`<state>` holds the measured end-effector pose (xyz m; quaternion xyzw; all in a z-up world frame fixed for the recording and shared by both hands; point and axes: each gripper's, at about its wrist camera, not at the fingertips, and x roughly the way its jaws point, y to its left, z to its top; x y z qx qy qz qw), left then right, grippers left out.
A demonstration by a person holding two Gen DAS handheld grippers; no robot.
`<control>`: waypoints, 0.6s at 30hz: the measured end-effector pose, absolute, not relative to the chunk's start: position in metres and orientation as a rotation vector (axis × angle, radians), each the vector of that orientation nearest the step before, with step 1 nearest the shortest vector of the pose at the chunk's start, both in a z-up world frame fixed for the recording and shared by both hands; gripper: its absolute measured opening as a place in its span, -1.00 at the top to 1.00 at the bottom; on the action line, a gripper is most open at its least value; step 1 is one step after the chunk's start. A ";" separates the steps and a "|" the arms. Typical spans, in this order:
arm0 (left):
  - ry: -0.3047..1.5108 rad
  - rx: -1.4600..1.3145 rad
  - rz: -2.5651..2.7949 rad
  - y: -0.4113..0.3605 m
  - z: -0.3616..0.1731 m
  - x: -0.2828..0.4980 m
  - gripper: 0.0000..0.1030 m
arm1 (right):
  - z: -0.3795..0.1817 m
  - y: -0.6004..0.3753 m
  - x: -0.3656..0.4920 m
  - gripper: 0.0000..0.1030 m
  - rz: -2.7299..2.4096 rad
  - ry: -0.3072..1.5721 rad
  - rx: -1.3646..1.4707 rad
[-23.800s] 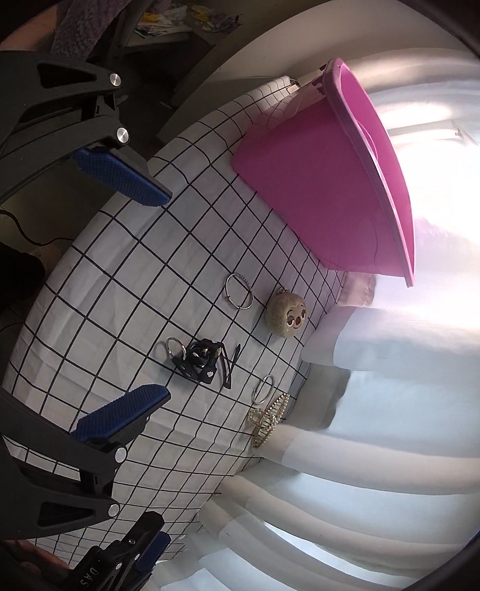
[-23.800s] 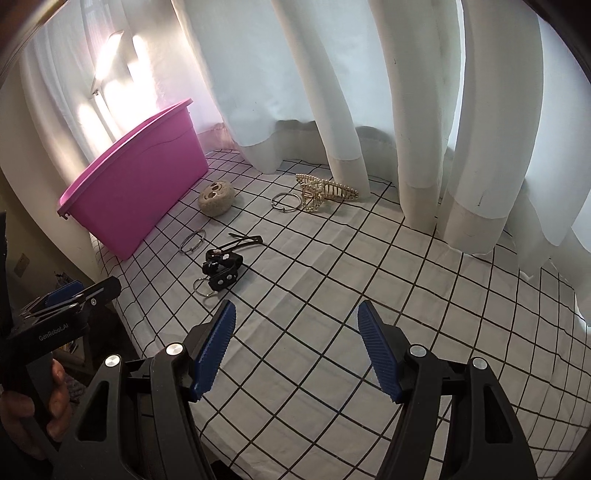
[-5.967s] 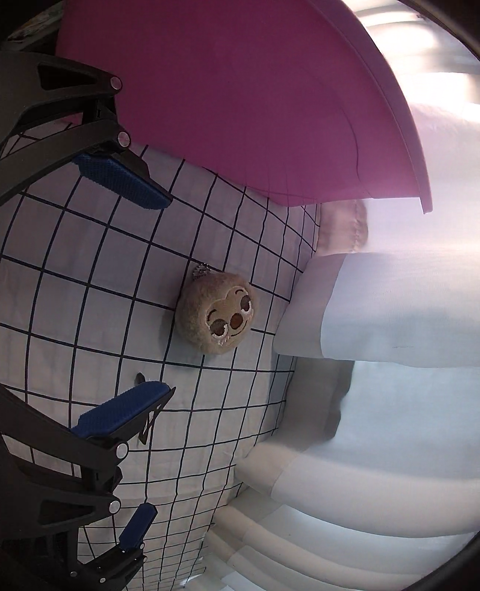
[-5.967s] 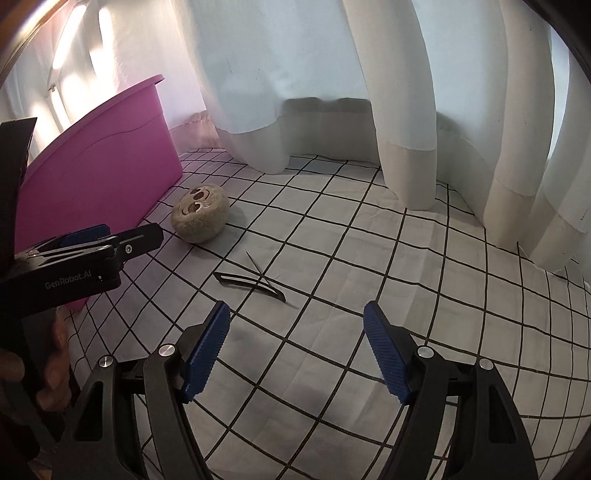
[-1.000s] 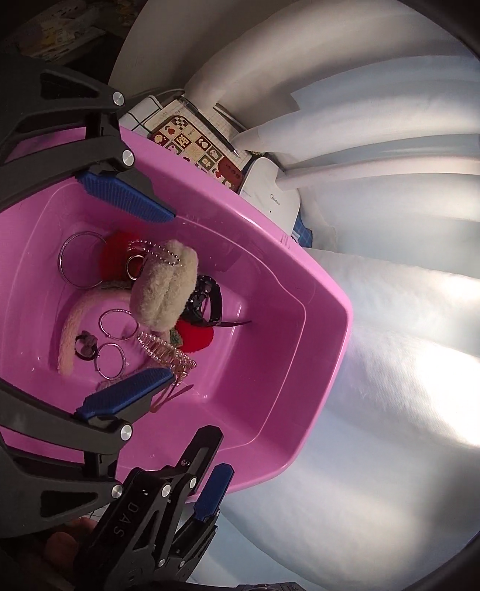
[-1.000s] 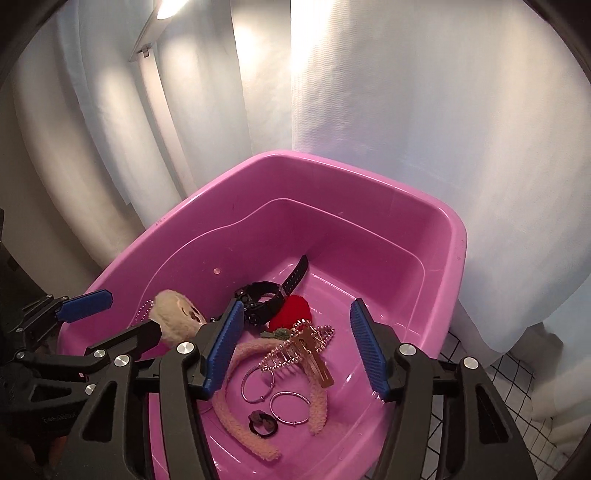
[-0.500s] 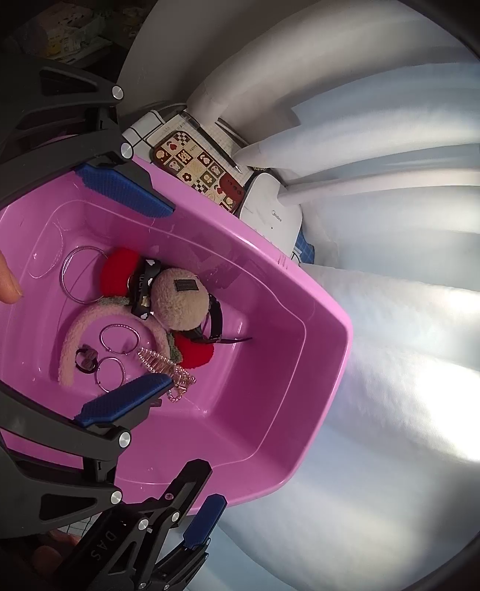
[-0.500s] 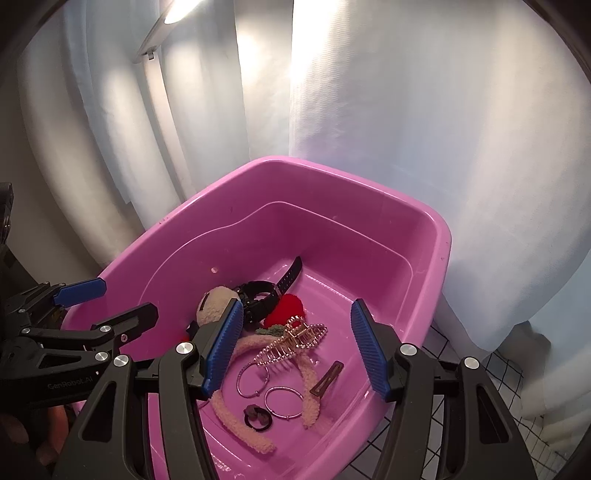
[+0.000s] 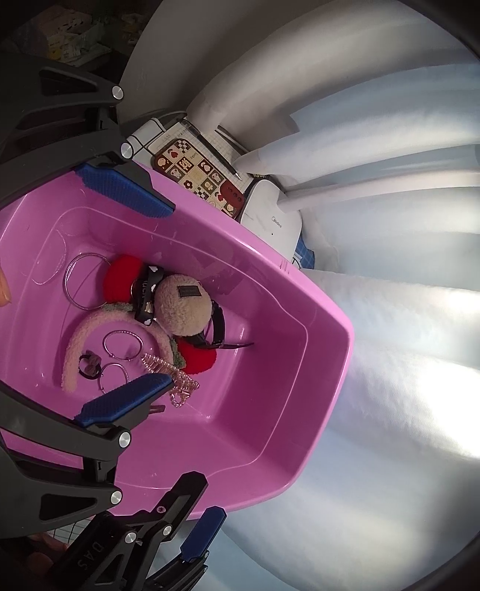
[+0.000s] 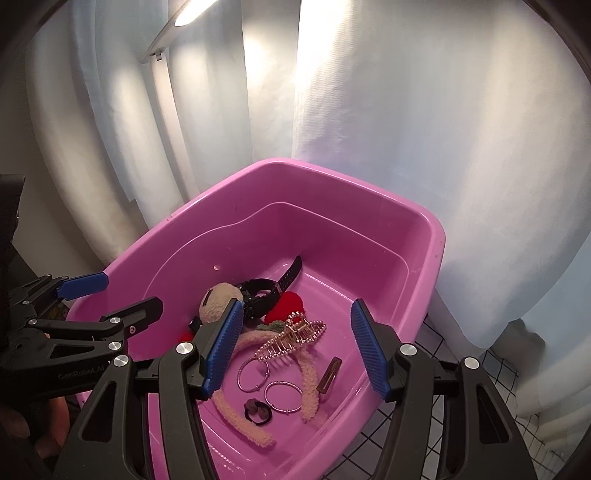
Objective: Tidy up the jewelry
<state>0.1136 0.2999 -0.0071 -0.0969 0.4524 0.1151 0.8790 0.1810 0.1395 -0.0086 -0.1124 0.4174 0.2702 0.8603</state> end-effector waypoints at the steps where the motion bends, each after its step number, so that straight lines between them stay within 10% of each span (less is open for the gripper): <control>1: 0.943 -0.201 0.241 0.300 -0.007 0.113 -0.64 | -0.008 0.139 0.180 -0.13 0.566 0.875 -0.237; 18: 0.939 -0.190 0.240 0.290 -0.005 0.109 -0.64 | -0.007 0.133 0.176 -0.13 0.566 0.868 -0.237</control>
